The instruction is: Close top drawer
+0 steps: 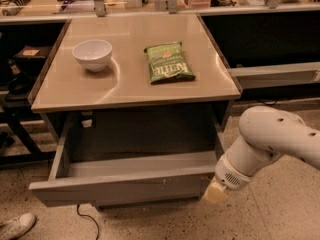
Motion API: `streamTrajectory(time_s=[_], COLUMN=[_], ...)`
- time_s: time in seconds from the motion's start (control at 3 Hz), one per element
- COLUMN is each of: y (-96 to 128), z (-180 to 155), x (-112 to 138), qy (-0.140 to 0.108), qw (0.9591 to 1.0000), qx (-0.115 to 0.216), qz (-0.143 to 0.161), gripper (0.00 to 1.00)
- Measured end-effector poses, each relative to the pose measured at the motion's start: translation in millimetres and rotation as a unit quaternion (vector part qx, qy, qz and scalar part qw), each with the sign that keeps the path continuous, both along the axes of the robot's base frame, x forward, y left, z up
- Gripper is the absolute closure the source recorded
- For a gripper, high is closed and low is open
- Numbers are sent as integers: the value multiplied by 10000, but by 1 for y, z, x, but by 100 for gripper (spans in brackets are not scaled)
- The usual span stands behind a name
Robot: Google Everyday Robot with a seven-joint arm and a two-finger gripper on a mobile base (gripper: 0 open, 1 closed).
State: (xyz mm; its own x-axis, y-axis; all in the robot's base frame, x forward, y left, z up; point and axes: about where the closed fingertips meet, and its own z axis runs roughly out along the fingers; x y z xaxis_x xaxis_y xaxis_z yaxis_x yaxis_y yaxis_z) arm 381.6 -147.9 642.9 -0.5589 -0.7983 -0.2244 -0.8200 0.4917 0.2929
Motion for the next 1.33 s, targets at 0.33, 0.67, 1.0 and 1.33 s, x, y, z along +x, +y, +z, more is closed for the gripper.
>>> streamTrajectory(time_s=[0.33,0.67,1.0,1.33], y=[7,7,16,18], z=[-18,-19,-33,-37], x=[36,35,78,85], qy=[-247,-251,-460,-505], qw=[9994,9994,9983,9981], qx=[-225,-230,-335,-358], qz=[-66,-67,-87,-77], gripper=[100,100,100,100])
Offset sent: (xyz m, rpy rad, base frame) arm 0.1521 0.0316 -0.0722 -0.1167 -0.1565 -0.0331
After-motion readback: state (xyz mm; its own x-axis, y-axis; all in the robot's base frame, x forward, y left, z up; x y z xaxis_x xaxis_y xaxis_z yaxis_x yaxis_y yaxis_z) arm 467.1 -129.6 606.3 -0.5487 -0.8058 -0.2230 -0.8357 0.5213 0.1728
